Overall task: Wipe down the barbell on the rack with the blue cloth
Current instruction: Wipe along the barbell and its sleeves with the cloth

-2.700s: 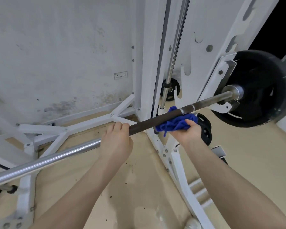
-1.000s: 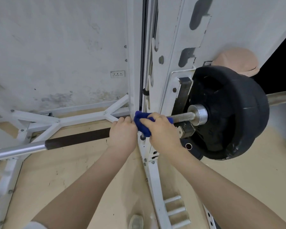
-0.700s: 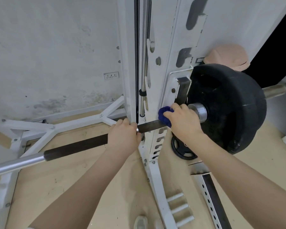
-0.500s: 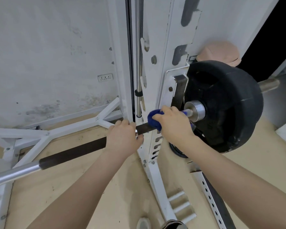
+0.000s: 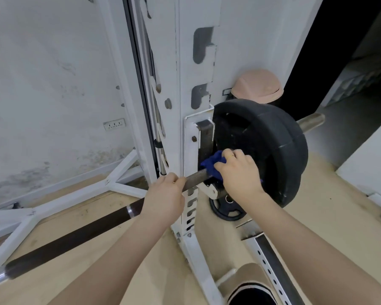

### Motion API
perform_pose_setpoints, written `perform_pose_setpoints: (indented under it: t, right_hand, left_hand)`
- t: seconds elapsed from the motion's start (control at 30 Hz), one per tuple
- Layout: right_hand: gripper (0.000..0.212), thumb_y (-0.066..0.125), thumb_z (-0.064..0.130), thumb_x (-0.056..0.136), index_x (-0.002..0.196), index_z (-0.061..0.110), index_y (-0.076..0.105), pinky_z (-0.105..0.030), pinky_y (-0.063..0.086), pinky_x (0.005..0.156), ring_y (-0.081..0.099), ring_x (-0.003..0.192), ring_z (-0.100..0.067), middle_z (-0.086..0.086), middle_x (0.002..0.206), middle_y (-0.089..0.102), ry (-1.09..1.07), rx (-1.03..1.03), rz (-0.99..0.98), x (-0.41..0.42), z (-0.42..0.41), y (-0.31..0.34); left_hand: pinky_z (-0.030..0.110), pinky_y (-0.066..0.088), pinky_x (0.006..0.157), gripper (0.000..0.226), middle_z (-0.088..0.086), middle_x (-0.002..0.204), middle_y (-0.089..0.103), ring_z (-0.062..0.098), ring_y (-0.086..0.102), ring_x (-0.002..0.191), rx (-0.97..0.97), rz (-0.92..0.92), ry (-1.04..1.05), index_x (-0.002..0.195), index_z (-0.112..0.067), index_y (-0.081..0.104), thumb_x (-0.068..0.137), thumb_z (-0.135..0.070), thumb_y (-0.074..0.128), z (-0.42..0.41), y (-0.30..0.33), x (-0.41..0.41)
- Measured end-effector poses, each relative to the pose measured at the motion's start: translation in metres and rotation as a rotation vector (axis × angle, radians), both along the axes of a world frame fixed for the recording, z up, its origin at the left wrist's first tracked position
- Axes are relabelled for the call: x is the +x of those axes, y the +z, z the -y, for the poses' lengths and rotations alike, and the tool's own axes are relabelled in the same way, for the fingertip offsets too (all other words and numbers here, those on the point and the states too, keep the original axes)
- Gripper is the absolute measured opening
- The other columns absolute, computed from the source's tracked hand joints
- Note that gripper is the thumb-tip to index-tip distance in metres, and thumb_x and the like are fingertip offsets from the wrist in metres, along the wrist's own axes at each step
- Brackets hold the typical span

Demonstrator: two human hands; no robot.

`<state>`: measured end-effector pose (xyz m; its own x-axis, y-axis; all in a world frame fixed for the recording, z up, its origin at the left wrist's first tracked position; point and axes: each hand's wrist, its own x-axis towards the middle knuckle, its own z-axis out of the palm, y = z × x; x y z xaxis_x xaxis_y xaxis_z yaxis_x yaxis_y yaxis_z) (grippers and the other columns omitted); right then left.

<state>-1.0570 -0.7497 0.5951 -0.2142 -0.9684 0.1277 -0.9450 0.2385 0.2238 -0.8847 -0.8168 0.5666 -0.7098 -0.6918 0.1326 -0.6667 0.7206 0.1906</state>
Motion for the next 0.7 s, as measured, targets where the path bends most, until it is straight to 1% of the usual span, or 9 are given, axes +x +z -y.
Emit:
perform_pose_setpoints:
  t: [0.07, 0.1, 0.2, 0.3, 0.37, 0.47, 0.53, 0.63, 0.7]
  right_hand:
    - [0.033, 0.047, 0.017, 0.091, 0.121, 0.019, 0.058, -0.038, 0.036, 0.090, 0.039, 0.116, -0.030, -0.009, 0.136, 0.039, -0.019, -0.018, -0.034, -0.009, -0.004, 0.001]
    - [0.031, 0.048, 0.017, 0.090, 0.119, 0.018, 0.060, -0.038, 0.036, 0.089, 0.040, 0.115, -0.030, -0.010, 0.135, 0.041, -0.007, -0.011, -0.049, -0.009, -0.004, 0.001]
    - [0.027, 0.058, 0.016, 0.083, 0.110, 0.015, 0.063, -0.039, 0.040, 0.084, 0.047, 0.107, -0.031, -0.011, 0.127, 0.049, 0.015, 0.036, -0.114, -0.007, -0.002, -0.002]
    - [0.029, 0.071, 0.018, 0.071, 0.100, 0.016, 0.069, -0.037, 0.044, 0.074, 0.054, 0.094, -0.028, -0.010, 0.115, 0.059, 0.023, -0.007, -0.134, -0.013, 0.003, -0.001]
    - [0.029, 0.061, 0.017, 0.081, 0.110, 0.015, 0.065, -0.038, 0.041, 0.080, 0.050, 0.103, -0.029, -0.010, 0.124, 0.053, 0.060, -0.039, -0.118, -0.013, 0.008, -0.001]
    - [0.030, 0.048, 0.015, 0.090, 0.117, 0.012, 0.060, -0.039, 0.037, 0.085, 0.044, 0.110, -0.030, -0.011, 0.131, 0.045, 0.115, -0.050, -0.121, -0.016, 0.011, -0.002]
    - [0.029, 0.043, 0.013, 0.091, 0.116, 0.009, 0.059, -0.040, 0.034, 0.087, 0.040, 0.113, -0.031, -0.012, 0.131, 0.043, 0.136, -0.005, -0.098, -0.017, 0.011, 0.002]
    - [0.027, 0.048, 0.014, 0.090, 0.115, 0.009, 0.058, -0.040, 0.034, 0.089, 0.039, 0.113, -0.030, -0.011, 0.126, 0.044, 0.159, 0.093, -0.014, -0.018, 0.015, 0.018]
    - [0.028, 0.053, 0.013, 0.089, 0.117, 0.014, 0.057, -0.038, 0.037, 0.086, 0.041, 0.111, -0.028, -0.010, 0.122, 0.046, 0.189, 0.130, 0.148, -0.024, 0.015, 0.033]
  left_hand:
    - [0.036, 0.047, 0.062, 0.036, 0.010, 0.095, 0.064, 0.031, 0.059, 0.080, -0.045, -0.004, -0.009, 0.106, -0.009, 0.064, 0.070, -0.005, 0.062, -0.001, -0.005, 0.001]
    - [0.036, 0.047, 0.060, 0.034, 0.010, 0.091, 0.065, 0.032, 0.059, 0.077, -0.067, -0.009, -0.008, 0.102, -0.008, 0.065, 0.069, -0.005, 0.064, -0.001, -0.006, -0.001]
    - [0.037, 0.045, 0.072, 0.026, 0.009, 0.098, 0.059, 0.029, 0.054, 0.090, -0.030, -0.008, 0.016, 0.108, -0.010, 0.058, 0.083, -0.014, 0.052, -0.001, 0.000, -0.011]
    - [0.034, 0.043, 0.065, 0.021, 0.009, 0.093, 0.059, 0.028, 0.056, 0.086, -0.059, -0.033, 0.066, 0.101, -0.009, 0.060, 0.086, -0.019, 0.051, 0.000, 0.004, -0.022]
    - [0.034, 0.042, 0.064, 0.024, 0.010, 0.096, 0.060, 0.029, 0.057, 0.089, -0.076, 0.018, 0.073, 0.104, -0.010, 0.059, 0.087, -0.025, 0.052, -0.001, 0.005, -0.026]
    - [0.036, 0.044, 0.079, 0.032, 0.007, 0.111, 0.055, 0.027, 0.051, 0.106, -0.083, 0.148, 0.118, 0.117, -0.014, 0.052, 0.091, -0.033, 0.050, 0.002, 0.002, -0.032]
    - [0.036, 0.044, 0.084, 0.034, 0.006, 0.113, 0.055, 0.027, 0.049, 0.108, -0.069, 0.149, 0.167, 0.119, -0.016, 0.053, 0.090, -0.033, 0.052, 0.002, 0.000, -0.033]
    - [0.036, 0.043, 0.078, 0.028, 0.006, 0.107, 0.056, 0.027, 0.051, 0.101, -0.080, 0.121, 0.254, 0.114, -0.016, 0.057, 0.089, -0.028, 0.053, -0.005, 0.002, -0.040]
    - [0.035, 0.042, 0.076, 0.027, 0.006, 0.107, 0.056, 0.027, 0.050, 0.101, -0.065, 0.134, 0.317, 0.113, -0.017, 0.058, 0.089, -0.026, 0.050, -0.009, 0.005, -0.047]
